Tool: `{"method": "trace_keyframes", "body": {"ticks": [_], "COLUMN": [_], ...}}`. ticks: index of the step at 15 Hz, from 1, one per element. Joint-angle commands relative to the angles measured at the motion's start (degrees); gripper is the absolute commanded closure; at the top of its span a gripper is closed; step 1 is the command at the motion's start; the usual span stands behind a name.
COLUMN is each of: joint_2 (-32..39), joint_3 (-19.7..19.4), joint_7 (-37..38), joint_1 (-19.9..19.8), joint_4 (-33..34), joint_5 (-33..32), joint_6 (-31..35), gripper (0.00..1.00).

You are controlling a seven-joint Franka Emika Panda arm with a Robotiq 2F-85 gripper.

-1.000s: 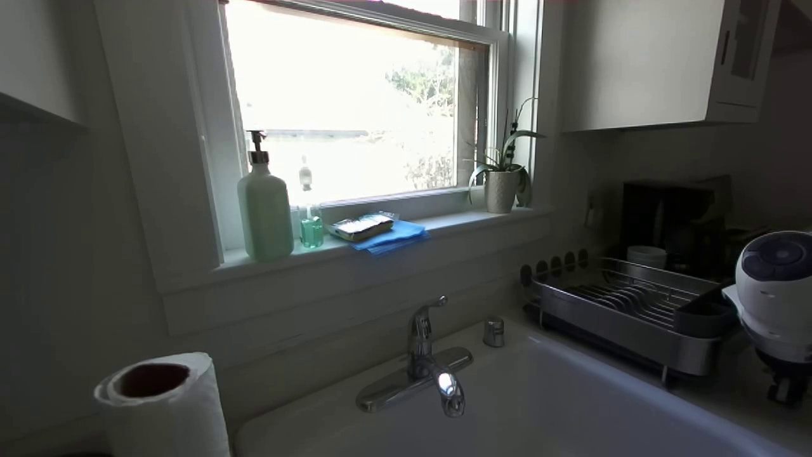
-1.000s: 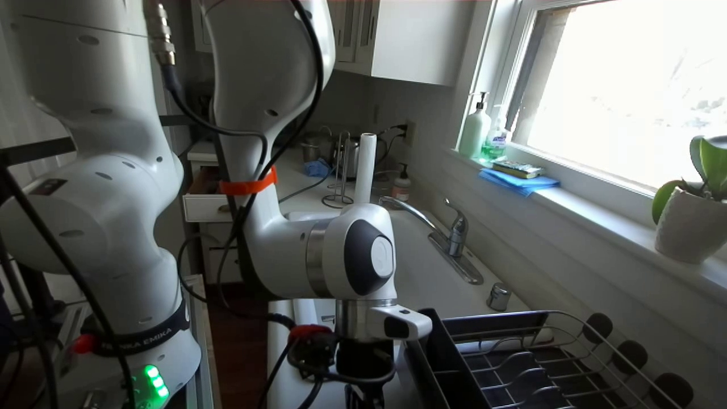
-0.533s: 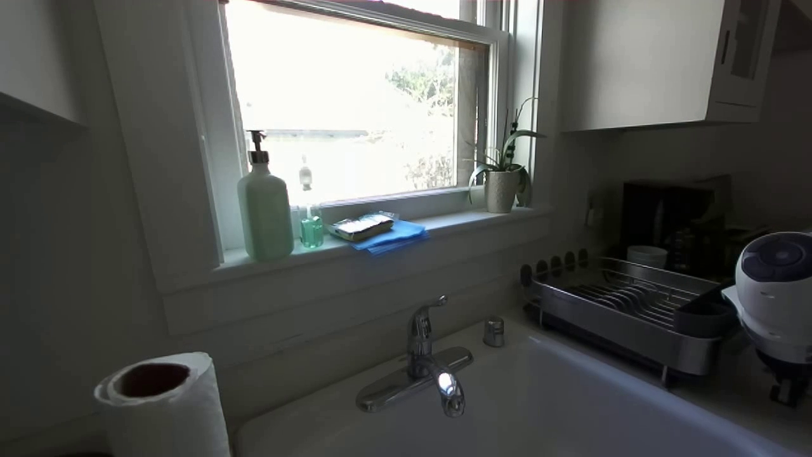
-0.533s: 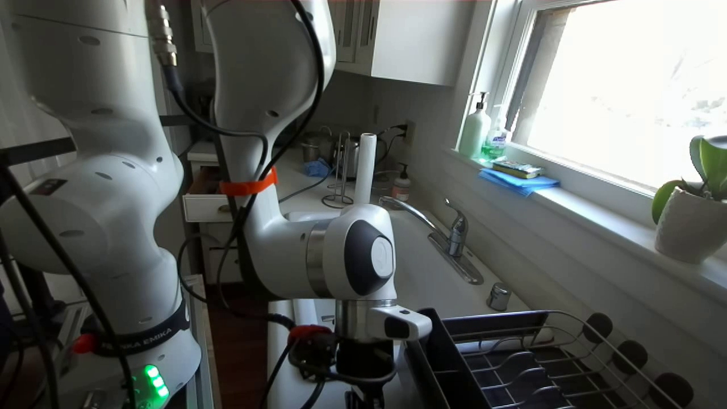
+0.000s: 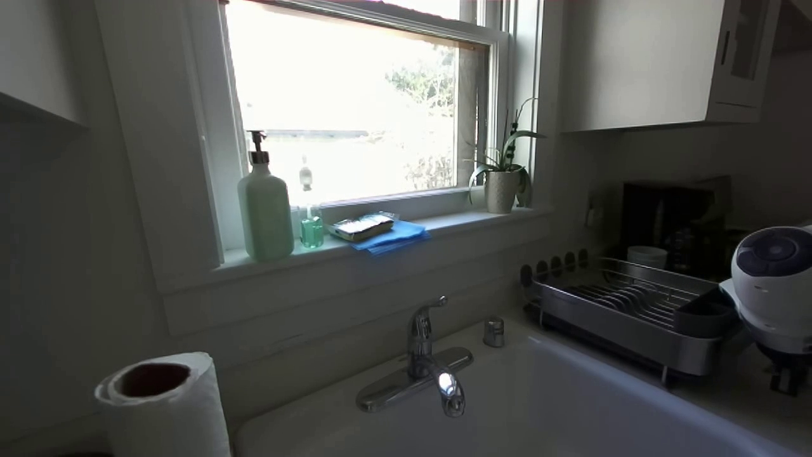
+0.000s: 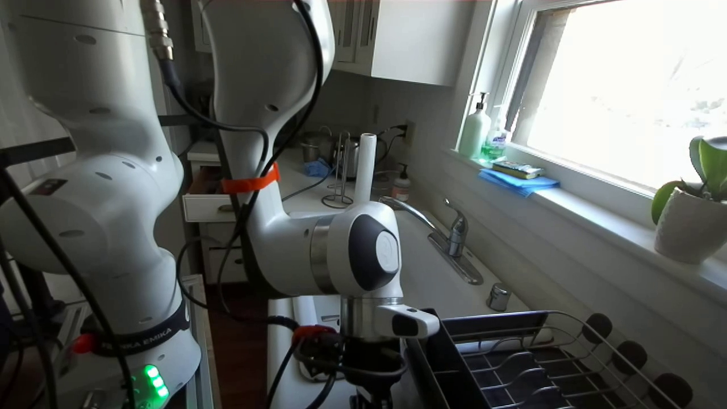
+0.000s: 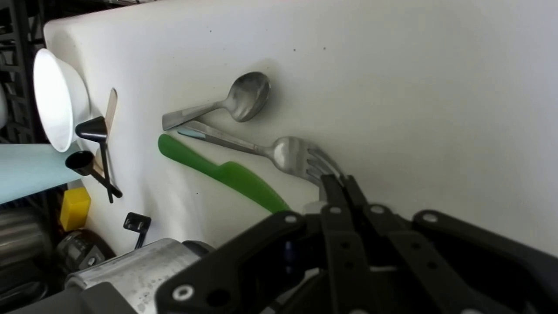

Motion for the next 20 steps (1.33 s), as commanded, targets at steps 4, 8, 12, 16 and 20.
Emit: {"method": "trace_keyframes", "body": {"ticks": [4,8,12,16,20], "joint_2": [-6.99,-9.1,-10.86,-14.12,-18.6], "joint_3": [-0.14,-0.14,-0.13,-0.19,-0.17], "joint_7": [-7.07,-9.94,-12.68,-17.08,-23.99], "joint_1": [-0.49,-0.34,-0.24,-0.33,-0.48], "joint_4": [-0.88,-0.54,-0.43,-1.43,-2.39], "joint_5": [0.63,0.87,1.19,1.35,1.61], "joint_6": [-3.26,-4.33,-5.07,-5.89,-8.59], "gripper": [0.99,0.99,0.99,0.99,0.99]}}
